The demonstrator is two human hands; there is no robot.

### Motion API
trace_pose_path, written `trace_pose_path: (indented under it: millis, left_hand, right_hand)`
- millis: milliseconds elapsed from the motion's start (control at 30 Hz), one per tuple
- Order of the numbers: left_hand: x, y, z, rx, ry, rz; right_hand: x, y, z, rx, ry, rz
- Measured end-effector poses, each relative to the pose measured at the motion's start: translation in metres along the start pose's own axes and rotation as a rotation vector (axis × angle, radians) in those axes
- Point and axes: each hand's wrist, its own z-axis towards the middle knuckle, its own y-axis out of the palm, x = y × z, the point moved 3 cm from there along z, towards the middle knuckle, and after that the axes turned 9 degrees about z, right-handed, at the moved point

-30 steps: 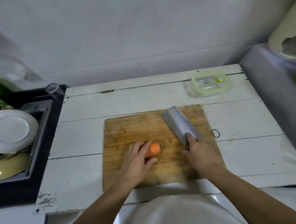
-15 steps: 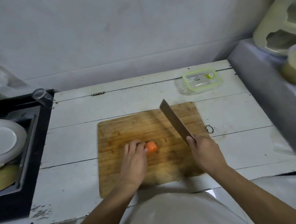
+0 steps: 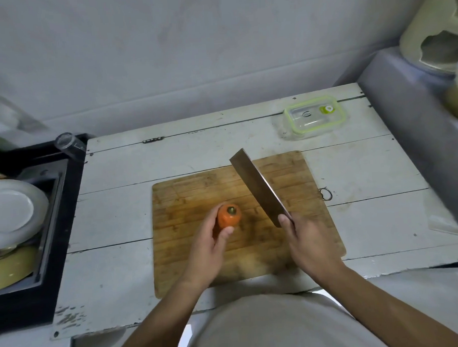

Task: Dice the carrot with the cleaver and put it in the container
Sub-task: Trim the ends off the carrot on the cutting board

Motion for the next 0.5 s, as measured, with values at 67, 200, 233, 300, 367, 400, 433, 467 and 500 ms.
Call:
trace_pose_path:
  millis: [67, 200, 233, 300, 367, 400, 433, 467, 500]
  left_hand:
    - [-0.003, 0.001, 0.0, -0.092, -0.049, 0.03]
    - [-0.018, 0.009, 0.0, -0.169, -0.044, 0.372]
    - [-0.022, 0.01, 0.001, -0.121, -0.015, 0.5]
    - [-0.025, 0.012, 0.001, -0.065, 0.015, 0.611]
    - [-0.026, 0.014, 0.0, -0.051, -0.017, 0.58]
    - [-0.026, 0.014, -0.002, -0.032, -0.042, 0.554]
    - [-0.025, 0.013, -0.003, 0.002, -0.075, 0.523]
    - [-0.024, 0.013, -0.004, 0.041, -0.107, 0.495]
    - [-0.022, 0.013, -0.004, 0.076, -0.129, 0.476]
  right_hand:
    - [0.005, 0.002, 0.002, 0.005, 0.012, 0.007]
    - [0.009, 0.001, 0.001, -0.009, 0.048, 0.012]
    - [0.01, 0.0, 0.001, -0.018, 0.056, 0.011]
    - [0.009, -0.002, -0.002, -0.046, 0.058, -0.006]
    - [0.006, -0.002, -0.008, -0.088, 0.04, -0.041]
    - [0.004, -0.001, -0.012, -0.104, 0.025, -0.063]
    - [0.002, 0.001, -0.017, -0.113, 0.002, -0.094]
    - [0.0, 0.005, -0.022, -0.12, -0.024, -0.138]
    - [-0.002, 0.009, -0.026, -0.129, -0.05, -0.18]
